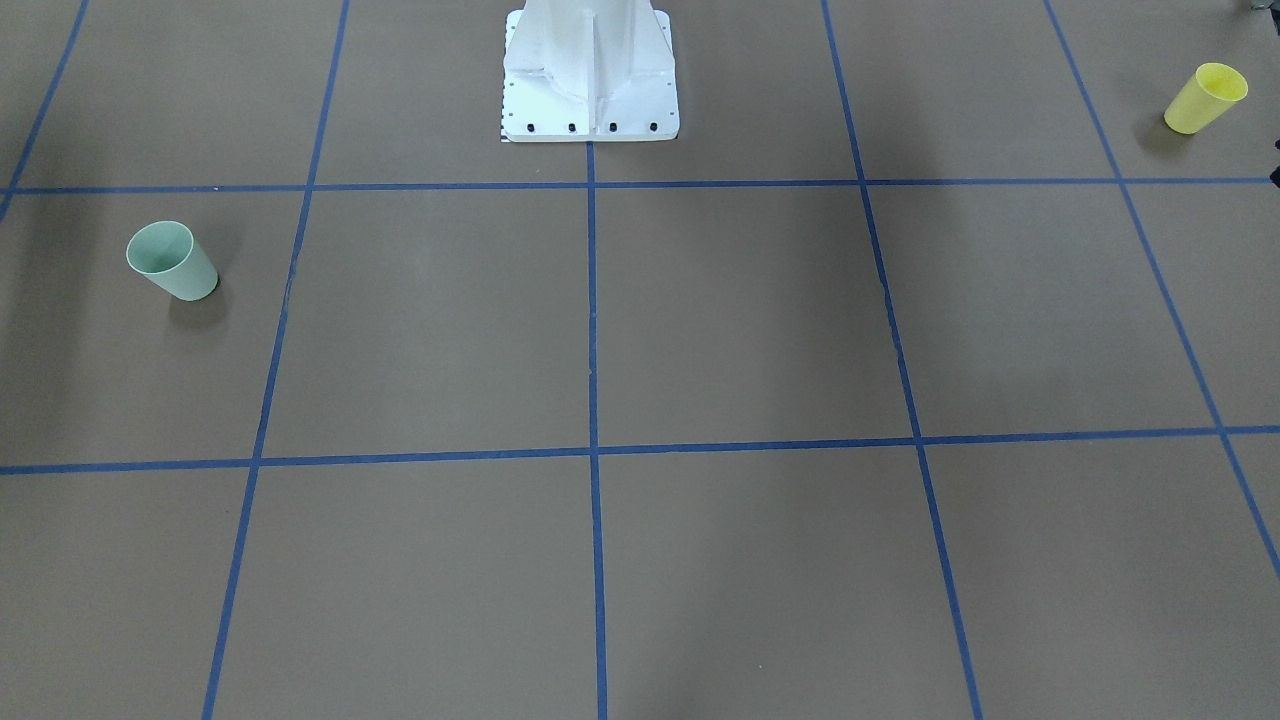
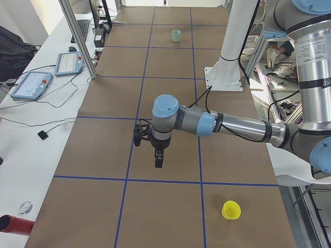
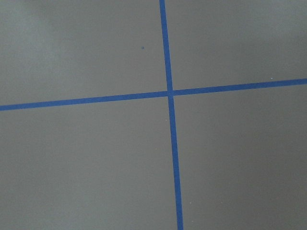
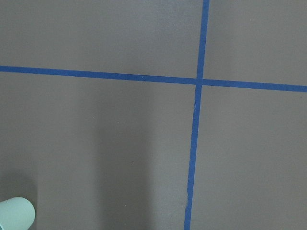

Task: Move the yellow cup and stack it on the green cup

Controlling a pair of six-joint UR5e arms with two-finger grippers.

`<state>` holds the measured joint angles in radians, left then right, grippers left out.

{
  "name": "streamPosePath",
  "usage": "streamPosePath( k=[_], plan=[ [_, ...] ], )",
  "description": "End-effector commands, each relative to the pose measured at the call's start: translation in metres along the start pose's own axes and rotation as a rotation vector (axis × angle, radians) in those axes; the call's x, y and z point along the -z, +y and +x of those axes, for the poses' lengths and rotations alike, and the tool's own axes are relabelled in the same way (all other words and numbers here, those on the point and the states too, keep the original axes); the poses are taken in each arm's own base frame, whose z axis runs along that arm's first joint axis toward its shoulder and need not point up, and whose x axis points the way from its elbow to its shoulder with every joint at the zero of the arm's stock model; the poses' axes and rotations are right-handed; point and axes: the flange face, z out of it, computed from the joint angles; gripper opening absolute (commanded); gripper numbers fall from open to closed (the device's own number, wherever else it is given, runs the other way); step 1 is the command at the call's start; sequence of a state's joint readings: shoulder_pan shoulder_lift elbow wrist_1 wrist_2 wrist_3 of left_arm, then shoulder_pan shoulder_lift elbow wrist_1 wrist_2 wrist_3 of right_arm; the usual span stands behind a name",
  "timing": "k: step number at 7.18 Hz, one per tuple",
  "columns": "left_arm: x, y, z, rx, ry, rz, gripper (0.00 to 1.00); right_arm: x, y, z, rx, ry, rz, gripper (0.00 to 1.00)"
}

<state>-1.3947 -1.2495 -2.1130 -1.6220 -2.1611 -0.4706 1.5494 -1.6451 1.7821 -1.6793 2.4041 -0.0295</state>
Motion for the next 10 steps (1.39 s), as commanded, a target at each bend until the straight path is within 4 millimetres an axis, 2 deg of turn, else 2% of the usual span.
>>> streamPosePath(
  k=[1, 2, 3, 4, 5, 6, 7, 8, 10],
  plan=[
    [-0.002, 0.041, 0.051, 0.199, -0.081, -0.004, 1.0, -0.001, 0.001, 0.001, -0.005, -0.001, -0.003, 1.0],
    [-0.017, 0.049, 0.067, 0.261, -0.146, 0.017, 1.0, -0.002, 0.001, 0.002, -0.006, -0.001, -0.004, 0.99],
    [-0.046, 0.067, 0.087, 0.31, -0.243, 0.043, 1.0, -0.002, 0.001, 0.002, -0.005, -0.001, -0.003, 1.0],
    [-0.078, 0.097, 0.104, 0.355, -0.353, 0.09, 1.0, -0.002, 0.0, 0.001, -0.003, -0.001, -0.003, 1.0],
    [-0.096, 0.124, 0.093, 0.424, -0.435, 0.124, 1.0, -0.003, 0.0, 0.003, -0.003, 0.003, -0.006, 1.0],
    [-0.102, 0.144, 0.064, 0.46, -0.523, 0.158, 1.0, -0.004, 0.0, 0.004, -0.004, 0.006, -0.007, 1.0],
    [-0.108, 0.159, 0.047, 0.504, -0.582, 0.183, 1.0, -0.003, 0.0, 0.003, -0.003, 0.005, -0.006, 1.0],
    [-0.119, 0.177, 0.045, 0.549, -0.647, 0.193, 1.0, -0.004, 0.0, 0.003, -0.004, 0.005, -0.007, 1.0],
    [-0.157, 0.222, 0.057, 0.657, -0.807, 0.298, 1.0, -0.003, 0.0, 0.004, 0.007, 0.009, -0.005, 1.0]
  ],
)
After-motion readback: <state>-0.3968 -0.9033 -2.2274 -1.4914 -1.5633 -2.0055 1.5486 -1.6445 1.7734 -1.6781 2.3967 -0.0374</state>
